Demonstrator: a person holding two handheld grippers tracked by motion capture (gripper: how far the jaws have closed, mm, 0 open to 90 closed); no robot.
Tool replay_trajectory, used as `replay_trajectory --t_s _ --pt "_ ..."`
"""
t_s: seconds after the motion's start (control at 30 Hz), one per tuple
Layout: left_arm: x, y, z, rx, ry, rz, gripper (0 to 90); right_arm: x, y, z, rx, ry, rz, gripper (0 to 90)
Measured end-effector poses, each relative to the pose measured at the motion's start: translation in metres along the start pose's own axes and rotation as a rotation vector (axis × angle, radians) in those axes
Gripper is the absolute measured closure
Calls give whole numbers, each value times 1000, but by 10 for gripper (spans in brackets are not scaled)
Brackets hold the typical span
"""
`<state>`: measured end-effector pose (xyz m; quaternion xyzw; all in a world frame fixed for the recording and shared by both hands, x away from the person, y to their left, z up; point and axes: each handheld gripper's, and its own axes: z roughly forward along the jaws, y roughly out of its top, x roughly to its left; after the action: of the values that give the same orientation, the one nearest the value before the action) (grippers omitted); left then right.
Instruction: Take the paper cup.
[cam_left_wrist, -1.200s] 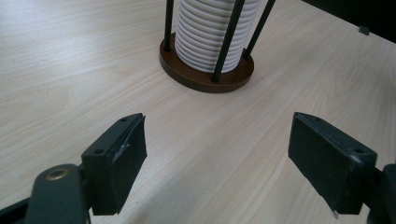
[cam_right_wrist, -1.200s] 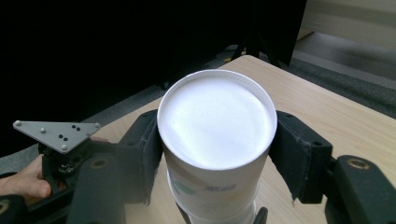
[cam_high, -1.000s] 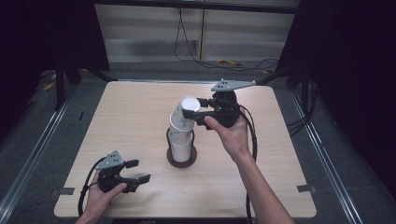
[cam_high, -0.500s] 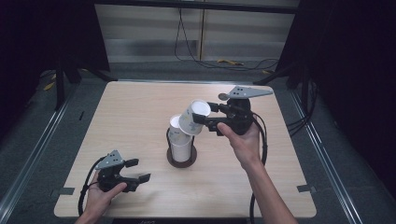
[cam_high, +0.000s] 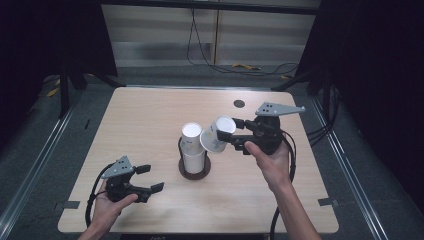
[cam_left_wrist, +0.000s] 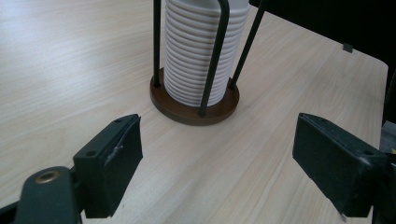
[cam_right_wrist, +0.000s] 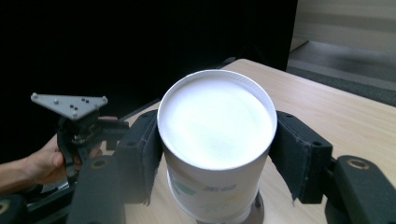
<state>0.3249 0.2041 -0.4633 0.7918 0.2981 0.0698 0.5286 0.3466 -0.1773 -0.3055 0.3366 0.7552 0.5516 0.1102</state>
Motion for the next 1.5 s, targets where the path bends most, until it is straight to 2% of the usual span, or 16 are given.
replay_trajectory --t_s 0.07,0.47,0.7,0.97,1.07,1.27,1.43,1.47,1.5 --pt "-2 3 2 -2 -8 4 160 0 -7 -1 9 5 3 368" --pt "-10 22 15 -4 -48 47 159 5 -23 1 41 26 5 368" --pt "-13 31 21 -14 -76 50 159 6 -34 9 61 48 14 368" --pt "-15 40 26 -29 -85 64 160 6 -40 13 73 69 12 369" --pt "-17 43 27 -46 -67 65 160 7 -43 15 77 76 11 368" --pt "-22 54 32 -51 -98 88 159 6 -48 23 97 97 2 368" --pt "-24 52 35 -50 -114 90 159 7 -50 26 105 107 -7 368" --pt "-26 52 36 -41 -118 108 159 7 -50 27 113 113 -9 368" --pt "-26 52 36 -41 -118 108 159 7 -50 27 113 113 -9 368"
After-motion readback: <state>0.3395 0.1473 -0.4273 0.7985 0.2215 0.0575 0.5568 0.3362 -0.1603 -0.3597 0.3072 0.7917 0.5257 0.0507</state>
